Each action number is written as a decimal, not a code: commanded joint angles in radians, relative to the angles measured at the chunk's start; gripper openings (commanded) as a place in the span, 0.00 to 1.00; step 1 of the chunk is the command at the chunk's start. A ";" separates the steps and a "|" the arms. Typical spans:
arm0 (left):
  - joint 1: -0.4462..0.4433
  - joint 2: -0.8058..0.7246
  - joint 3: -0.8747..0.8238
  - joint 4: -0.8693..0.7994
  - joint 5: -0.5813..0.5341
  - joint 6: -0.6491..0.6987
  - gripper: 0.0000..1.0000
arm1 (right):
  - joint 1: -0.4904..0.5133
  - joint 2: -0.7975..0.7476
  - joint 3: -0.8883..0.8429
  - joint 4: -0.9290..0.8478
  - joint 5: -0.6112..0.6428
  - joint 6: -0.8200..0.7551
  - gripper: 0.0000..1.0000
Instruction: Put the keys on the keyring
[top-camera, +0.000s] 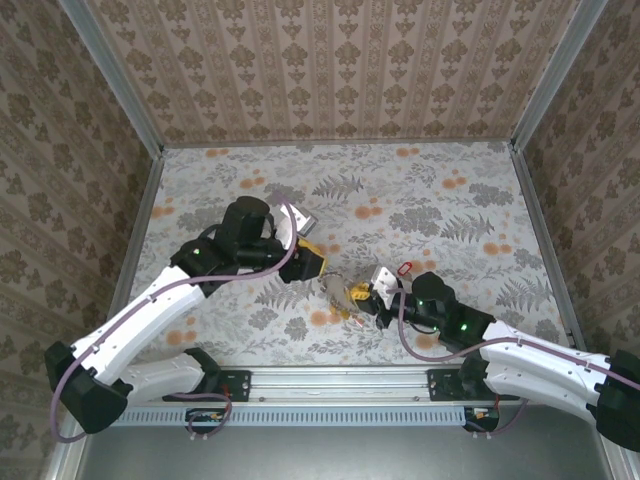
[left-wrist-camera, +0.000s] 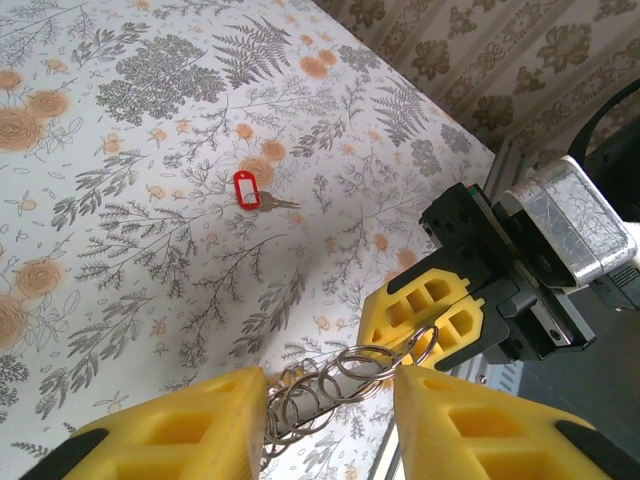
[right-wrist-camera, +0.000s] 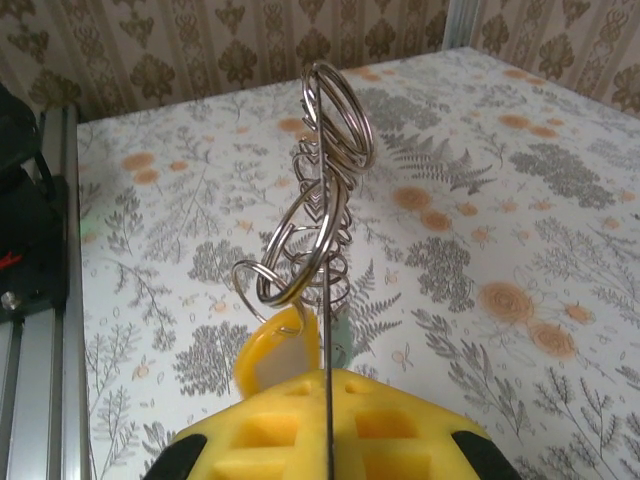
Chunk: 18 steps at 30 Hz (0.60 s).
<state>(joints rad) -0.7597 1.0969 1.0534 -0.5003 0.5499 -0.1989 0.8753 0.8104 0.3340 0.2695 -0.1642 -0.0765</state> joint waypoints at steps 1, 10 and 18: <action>0.005 0.015 0.020 -0.056 0.083 0.033 0.41 | 0.004 -0.023 0.054 -0.036 -0.012 -0.043 0.00; 0.088 -0.013 -0.042 -0.041 0.067 -0.036 0.41 | 0.005 0.045 0.082 -0.039 0.119 -0.084 0.00; 0.240 -0.011 -0.160 -0.015 0.024 -0.122 0.38 | 0.168 0.274 0.082 0.133 0.435 -0.161 0.00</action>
<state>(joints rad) -0.5335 1.0855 0.9089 -0.5247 0.5888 -0.2771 0.9874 1.0286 0.3840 0.2951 0.1040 -0.1806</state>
